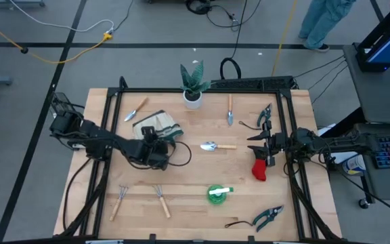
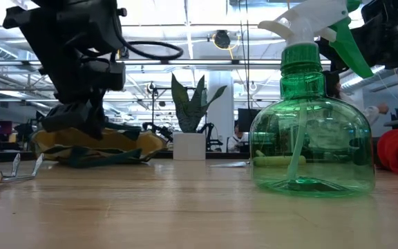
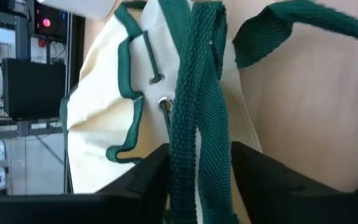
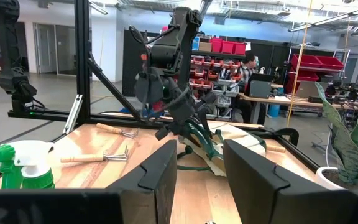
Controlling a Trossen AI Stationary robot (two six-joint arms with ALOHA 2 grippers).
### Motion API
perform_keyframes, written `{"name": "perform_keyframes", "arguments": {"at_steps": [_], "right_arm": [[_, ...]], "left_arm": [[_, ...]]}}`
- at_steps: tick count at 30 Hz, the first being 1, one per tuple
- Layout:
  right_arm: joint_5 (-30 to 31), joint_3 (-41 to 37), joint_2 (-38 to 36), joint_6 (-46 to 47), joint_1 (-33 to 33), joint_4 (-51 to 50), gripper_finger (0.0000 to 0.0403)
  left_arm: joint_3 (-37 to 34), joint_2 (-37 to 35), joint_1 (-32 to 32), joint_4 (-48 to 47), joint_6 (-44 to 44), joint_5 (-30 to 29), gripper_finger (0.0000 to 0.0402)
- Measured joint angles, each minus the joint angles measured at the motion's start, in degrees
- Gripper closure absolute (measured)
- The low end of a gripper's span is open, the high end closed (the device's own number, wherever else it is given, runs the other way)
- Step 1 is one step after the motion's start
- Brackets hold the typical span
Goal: Pick & Place Garden tools in Gardening bag
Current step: Prepare the white gardening bag
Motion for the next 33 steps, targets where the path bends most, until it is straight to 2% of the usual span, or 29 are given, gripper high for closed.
{"name": "perform_keyframes", "arguments": {"at_steps": [12,19,24,30,33], "right_arm": [[0.0,0.0,0.0,0.0,0.0,0.0,0.0277],[0.0,0.0,0.0,0.0,0.0,0.0,0.0277],[0.0,0.0,0.0,0.0,0.0,0.0,0.0277],[0.1,0.0,0.0,0.0,0.0,0.0,0.0277],[0.1,0.0,0.0,0.0,0.0,0.1,0.0277]], "left_arm": [[0.0,0.0,3.5,-0.2,0.5,0.0,0.0390],[0.0,-0.6,2.7,0.2,0.6,0.0,0.0371],[0.0,-2.3,1.5,0.4,0.6,0.1,0.0392],[1.1,-6.1,0.3,0.4,0.5,1.0,0.0376],[2.7,-7.8,0.1,0.6,0.9,2.7,0.0389]]}}
